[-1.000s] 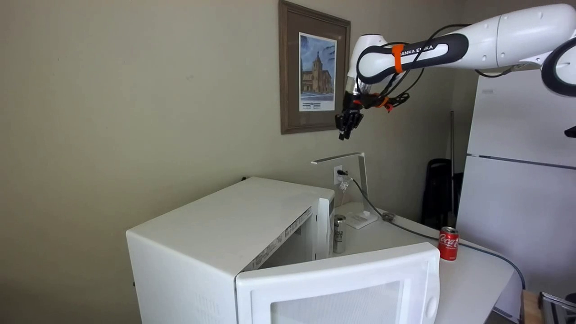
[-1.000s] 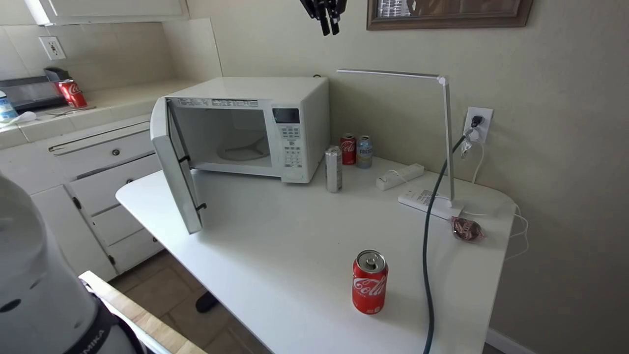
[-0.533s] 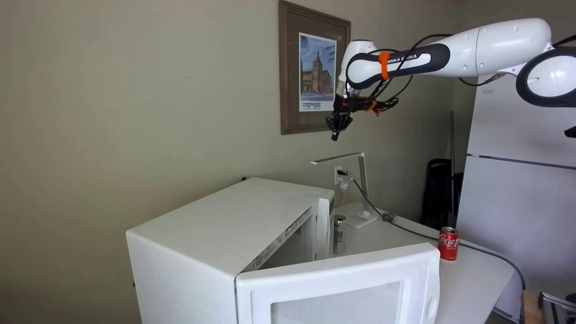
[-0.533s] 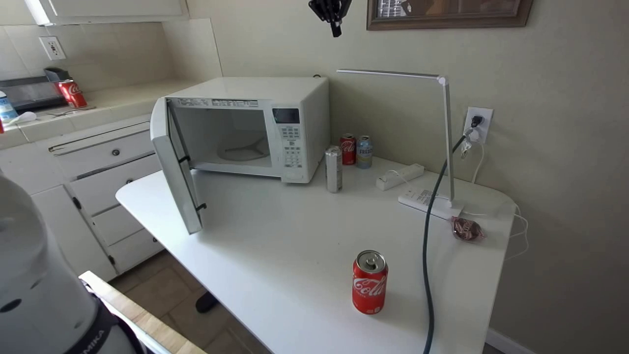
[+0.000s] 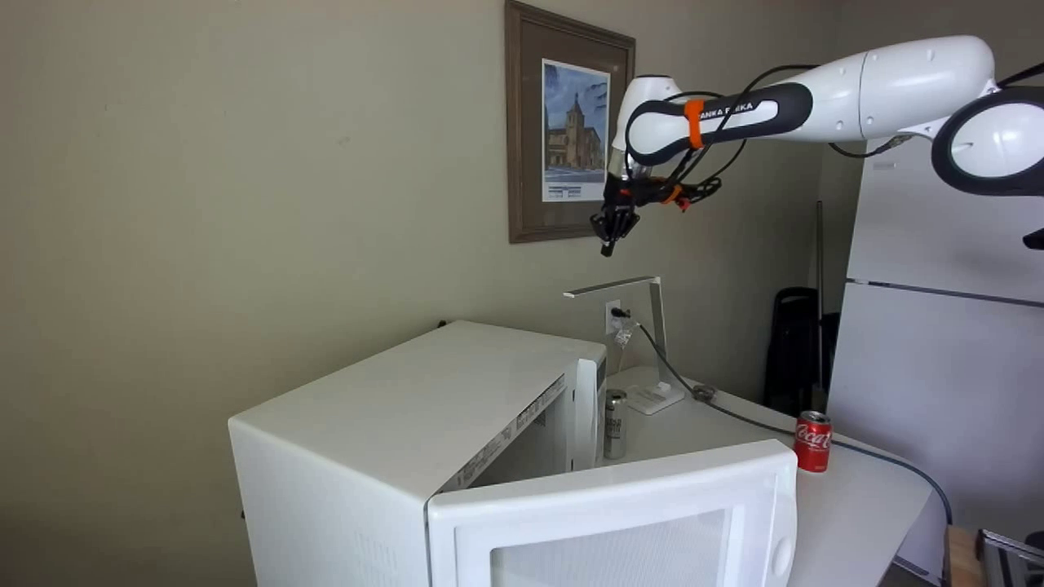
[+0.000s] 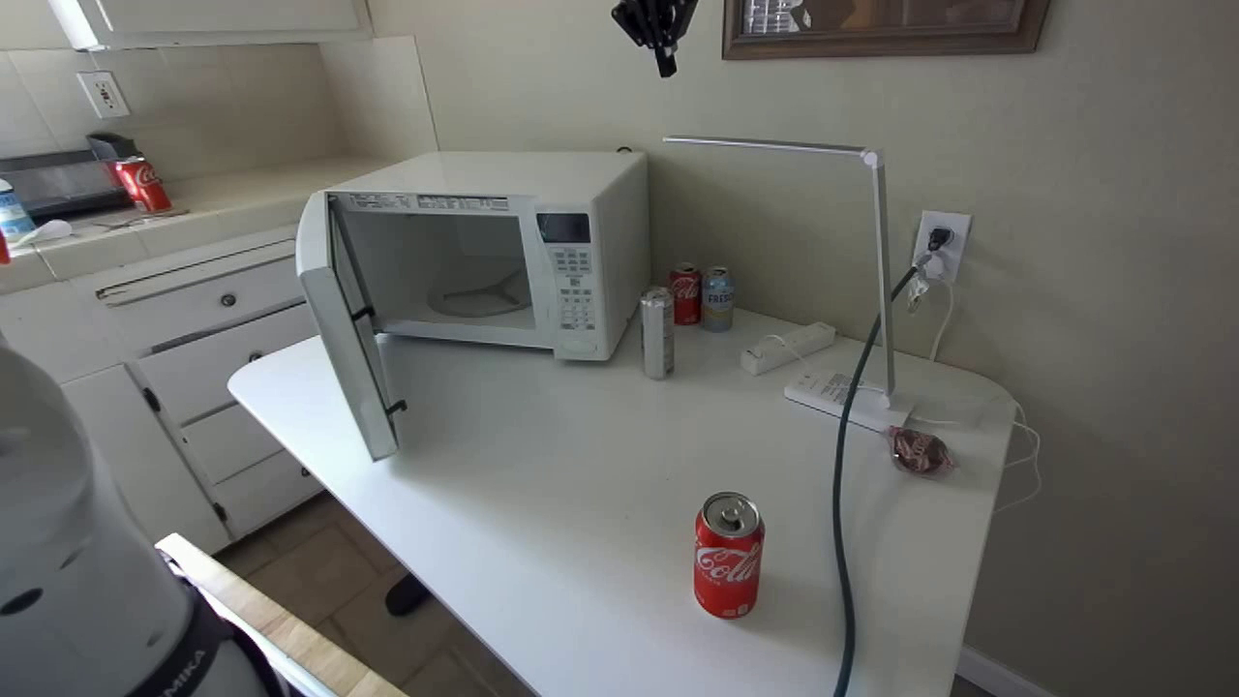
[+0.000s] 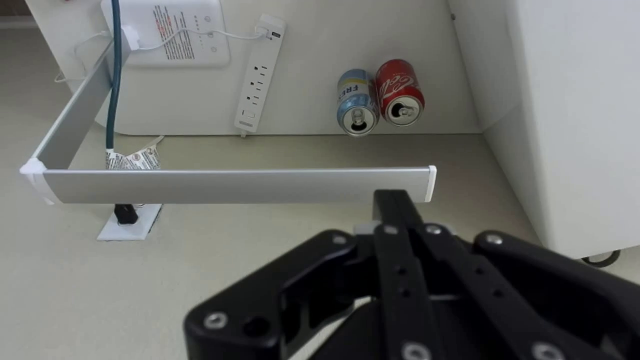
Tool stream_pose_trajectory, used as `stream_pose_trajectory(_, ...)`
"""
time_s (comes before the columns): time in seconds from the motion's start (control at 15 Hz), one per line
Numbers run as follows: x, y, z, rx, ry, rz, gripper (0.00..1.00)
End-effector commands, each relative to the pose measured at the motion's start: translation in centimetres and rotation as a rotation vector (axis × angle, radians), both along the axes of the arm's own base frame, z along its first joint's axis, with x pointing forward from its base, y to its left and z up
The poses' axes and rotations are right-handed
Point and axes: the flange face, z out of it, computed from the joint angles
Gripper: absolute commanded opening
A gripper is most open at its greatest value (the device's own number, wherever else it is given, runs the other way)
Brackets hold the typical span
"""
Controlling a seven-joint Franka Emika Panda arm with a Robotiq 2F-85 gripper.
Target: Push the lamp downwards.
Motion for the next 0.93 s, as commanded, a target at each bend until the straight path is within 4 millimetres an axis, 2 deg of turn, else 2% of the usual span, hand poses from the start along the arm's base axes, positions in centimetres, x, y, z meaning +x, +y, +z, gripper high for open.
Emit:
stream_pose_trajectory(0.0, 1.7, 0.7, -1.3, -0.029, -0.011, -0.02, 0.0)
stream_pose_trajectory(0.53, 4.8, 0.4, -4.7, -0.027, -0.068, -0.073, 0.0)
stream_pose_trajectory(0.87, 5.9, 0.4, -6.4, -0.035, -0.04, -0.08, 0.0)
